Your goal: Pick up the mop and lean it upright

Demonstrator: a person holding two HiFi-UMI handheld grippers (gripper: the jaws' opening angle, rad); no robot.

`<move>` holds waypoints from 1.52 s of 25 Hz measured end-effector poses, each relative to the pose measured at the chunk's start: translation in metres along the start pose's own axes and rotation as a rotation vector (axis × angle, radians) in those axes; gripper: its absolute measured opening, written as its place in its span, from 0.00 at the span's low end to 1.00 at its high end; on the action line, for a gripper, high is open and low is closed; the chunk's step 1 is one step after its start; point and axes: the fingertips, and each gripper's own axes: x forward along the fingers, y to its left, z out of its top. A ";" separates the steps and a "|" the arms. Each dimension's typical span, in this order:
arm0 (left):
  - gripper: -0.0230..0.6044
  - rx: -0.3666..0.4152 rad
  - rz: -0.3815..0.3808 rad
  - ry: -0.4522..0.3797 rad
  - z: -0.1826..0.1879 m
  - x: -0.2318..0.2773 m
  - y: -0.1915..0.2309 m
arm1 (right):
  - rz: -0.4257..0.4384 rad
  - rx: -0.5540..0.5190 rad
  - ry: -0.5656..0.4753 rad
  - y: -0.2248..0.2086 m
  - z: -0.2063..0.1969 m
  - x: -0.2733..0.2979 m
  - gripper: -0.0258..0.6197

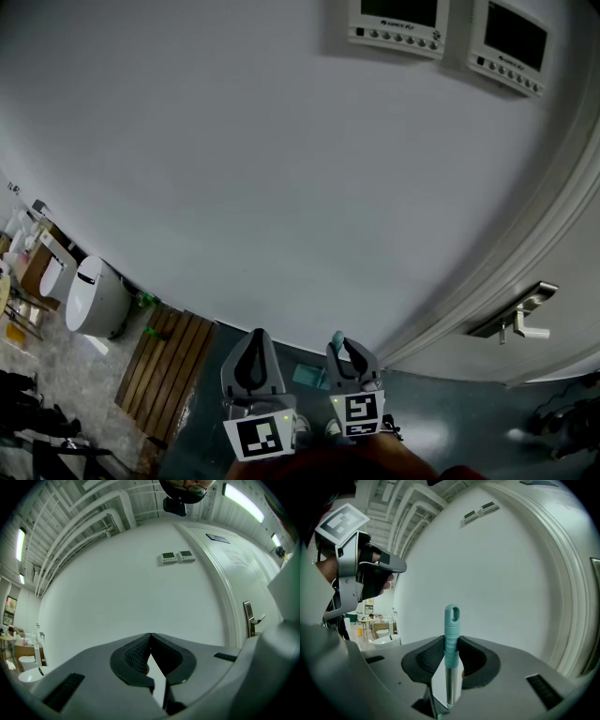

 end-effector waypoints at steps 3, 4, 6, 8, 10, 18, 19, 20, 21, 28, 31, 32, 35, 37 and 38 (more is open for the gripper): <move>0.06 0.000 0.000 0.001 -0.001 0.000 0.000 | -0.005 0.001 0.000 -0.001 0.000 0.002 0.21; 0.06 -0.001 0.001 0.003 -0.001 0.000 0.000 | -0.008 0.001 0.000 -0.001 0.000 0.003 0.21; 0.06 -0.002 0.002 0.003 -0.001 0.000 0.001 | -0.014 0.001 0.001 -0.003 0.000 0.006 0.21; 0.06 0.000 0.002 0.002 0.000 0.000 0.001 | -0.019 -0.003 0.002 -0.004 0.000 0.009 0.21; 0.06 0.004 0.002 0.003 -0.001 -0.001 0.002 | -0.023 -0.003 0.004 -0.005 0.001 0.015 0.21; 0.06 0.006 0.013 0.003 -0.001 -0.001 0.008 | -0.060 0.000 0.004 -0.014 0.003 0.037 0.21; 0.06 0.006 0.014 0.004 -0.002 0.000 0.008 | -0.064 0.003 0.005 -0.016 0.004 0.041 0.21; 0.06 0.005 0.014 0.005 -0.002 0.000 0.007 | -0.068 0.006 0.006 -0.017 0.004 0.045 0.21; 0.06 0.004 0.013 0.007 -0.003 0.000 0.007 | -0.072 0.008 0.007 -0.018 0.004 0.049 0.21; 0.06 0.004 0.010 0.006 -0.003 0.000 0.005 | -0.103 0.001 0.012 -0.024 0.006 0.073 0.21; 0.06 0.008 0.013 0.009 -0.004 0.000 0.007 | -0.127 0.007 0.020 -0.030 0.006 0.082 0.21; 0.06 0.009 0.015 0.011 -0.004 -0.001 0.008 | -0.133 0.007 0.022 -0.032 0.006 0.085 0.21; 0.06 0.011 0.022 0.010 -0.004 -0.001 0.010 | -0.146 0.004 0.028 -0.037 0.006 0.092 0.21; 0.06 0.009 0.024 0.013 -0.005 -0.002 0.011 | -0.153 0.003 0.031 -0.039 0.006 0.096 0.21; 0.06 0.009 0.025 0.014 -0.005 -0.002 0.011 | -0.157 0.003 0.031 -0.040 0.006 0.098 0.21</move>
